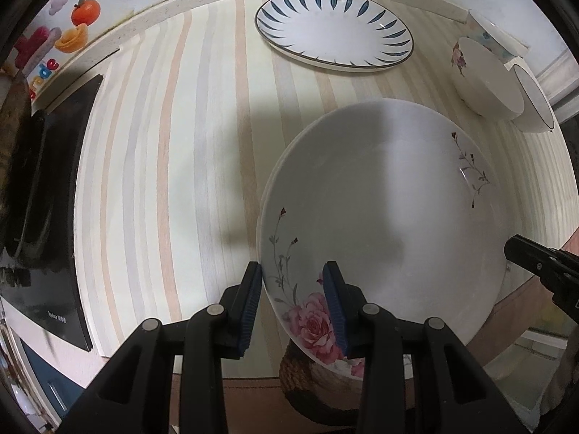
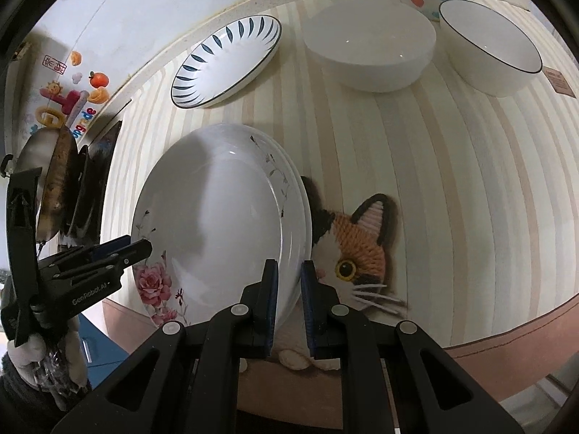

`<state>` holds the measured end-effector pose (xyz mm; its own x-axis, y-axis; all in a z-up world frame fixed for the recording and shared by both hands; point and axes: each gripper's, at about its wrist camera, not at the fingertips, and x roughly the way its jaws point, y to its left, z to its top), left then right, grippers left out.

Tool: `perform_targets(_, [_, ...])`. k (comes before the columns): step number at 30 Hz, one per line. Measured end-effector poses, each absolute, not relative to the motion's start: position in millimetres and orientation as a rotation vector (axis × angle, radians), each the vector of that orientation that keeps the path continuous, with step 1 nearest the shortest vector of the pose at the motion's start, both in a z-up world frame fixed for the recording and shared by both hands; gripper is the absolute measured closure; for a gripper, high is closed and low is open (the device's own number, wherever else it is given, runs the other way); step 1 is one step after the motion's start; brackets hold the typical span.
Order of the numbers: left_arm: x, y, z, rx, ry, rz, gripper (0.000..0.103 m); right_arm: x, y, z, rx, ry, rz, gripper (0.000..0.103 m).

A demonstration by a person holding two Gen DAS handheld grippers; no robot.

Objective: Organize plates and bowls

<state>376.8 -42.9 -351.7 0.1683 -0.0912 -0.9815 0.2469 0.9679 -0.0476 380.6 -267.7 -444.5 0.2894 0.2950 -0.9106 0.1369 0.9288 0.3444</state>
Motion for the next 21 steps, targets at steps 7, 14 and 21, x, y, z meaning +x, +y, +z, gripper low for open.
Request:
perform_targets(7, [374.1,-40.0,-356.6,0.104,1.414,-0.211,0.071,381.3,-268.0,-444.9,0.390,1.283,0.121,0.088])
perform_targets(14, [372.9,-35.3,-362.4,0.076,1.427,-0.186,0.071,386.6,-267.2,-447.1,0.376,1.292,0.144,0.088])
perform_targets(21, [375.7,-27.3,-351.7,0.059,1.404,-0.153,0.071,390.9,-269.8,-446.6,0.381,1.315,0.170,0.088])
